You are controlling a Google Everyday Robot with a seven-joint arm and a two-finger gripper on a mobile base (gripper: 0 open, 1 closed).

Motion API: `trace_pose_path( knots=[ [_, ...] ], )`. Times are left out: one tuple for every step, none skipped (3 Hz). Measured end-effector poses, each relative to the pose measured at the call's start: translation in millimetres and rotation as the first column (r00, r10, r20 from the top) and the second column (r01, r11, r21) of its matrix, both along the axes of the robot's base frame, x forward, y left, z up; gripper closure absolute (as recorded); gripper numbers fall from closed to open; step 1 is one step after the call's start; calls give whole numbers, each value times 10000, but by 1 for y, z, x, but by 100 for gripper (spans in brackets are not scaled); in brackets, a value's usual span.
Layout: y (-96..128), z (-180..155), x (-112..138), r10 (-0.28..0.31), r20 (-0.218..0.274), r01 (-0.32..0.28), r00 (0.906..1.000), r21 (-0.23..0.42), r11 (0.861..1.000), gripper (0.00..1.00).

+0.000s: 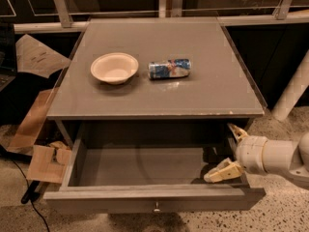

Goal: Open top drawer

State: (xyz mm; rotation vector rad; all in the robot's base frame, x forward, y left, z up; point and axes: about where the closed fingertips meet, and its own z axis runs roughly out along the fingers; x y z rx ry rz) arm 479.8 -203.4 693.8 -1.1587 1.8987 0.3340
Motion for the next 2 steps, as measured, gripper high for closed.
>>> trace_pose_path(
  knots=[
    [7,39,3,183,732,-196,9972,181,9996,0],
    [7,39,3,183,732,-197,9972,181,9996,0]
  ],
)
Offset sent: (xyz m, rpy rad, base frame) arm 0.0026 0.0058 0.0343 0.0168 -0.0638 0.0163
